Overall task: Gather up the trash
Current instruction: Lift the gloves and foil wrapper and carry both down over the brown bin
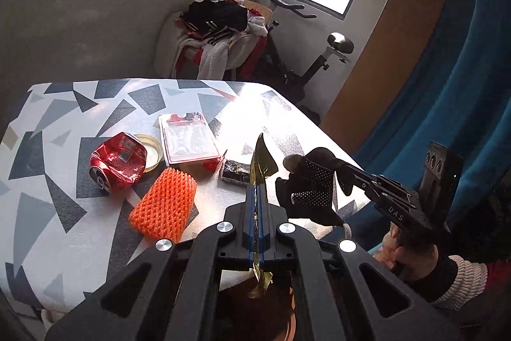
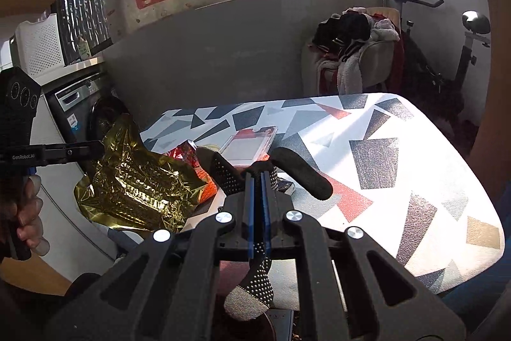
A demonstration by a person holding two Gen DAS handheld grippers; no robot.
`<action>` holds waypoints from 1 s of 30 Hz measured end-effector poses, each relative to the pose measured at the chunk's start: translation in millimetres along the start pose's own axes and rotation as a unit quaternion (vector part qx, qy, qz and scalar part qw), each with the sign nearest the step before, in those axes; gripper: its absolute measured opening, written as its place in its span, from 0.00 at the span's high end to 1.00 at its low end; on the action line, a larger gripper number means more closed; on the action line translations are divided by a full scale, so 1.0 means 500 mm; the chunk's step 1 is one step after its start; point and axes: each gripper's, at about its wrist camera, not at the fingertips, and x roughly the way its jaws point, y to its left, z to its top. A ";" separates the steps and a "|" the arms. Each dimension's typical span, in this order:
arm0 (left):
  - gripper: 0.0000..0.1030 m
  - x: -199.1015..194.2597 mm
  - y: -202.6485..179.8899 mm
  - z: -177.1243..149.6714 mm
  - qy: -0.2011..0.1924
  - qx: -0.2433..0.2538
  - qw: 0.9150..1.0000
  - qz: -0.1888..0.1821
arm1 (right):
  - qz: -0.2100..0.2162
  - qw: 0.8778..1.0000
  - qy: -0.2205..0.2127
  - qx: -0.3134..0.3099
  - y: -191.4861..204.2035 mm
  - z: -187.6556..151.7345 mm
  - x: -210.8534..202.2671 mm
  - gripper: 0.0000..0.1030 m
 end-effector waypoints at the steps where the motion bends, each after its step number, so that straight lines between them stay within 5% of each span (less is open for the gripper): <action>1: 0.98 -0.009 -0.005 -0.011 0.002 0.002 1.000 0.000 | 0.002 1.000 -0.003 -0.003 0.005 0.001 -0.010 0.92; 13: 0.98 -0.035 -0.011 -0.181 0.061 -0.021 0.998 -0.022 | 0.038 0.998 -0.016 -0.046 0.075 -0.012 -0.082 0.92; 26: 0.97 0.048 0.020 -0.295 0.130 -0.016 0.991 0.020 | 0.076 0.994 0.029 -0.072 0.121 -0.069 -0.065 0.92; 28: 0.88 0.053 0.025 -0.302 0.127 -0.016 0.992 0.022 | 0.083 0.993 0.034 -0.074 0.127 -0.079 -0.065 0.92; 30: 0.60 0.047 0.029 -0.304 0.111 -0.013 0.993 0.030 | 0.087 0.993 0.039 -0.073 0.129 -0.088 -0.064 0.92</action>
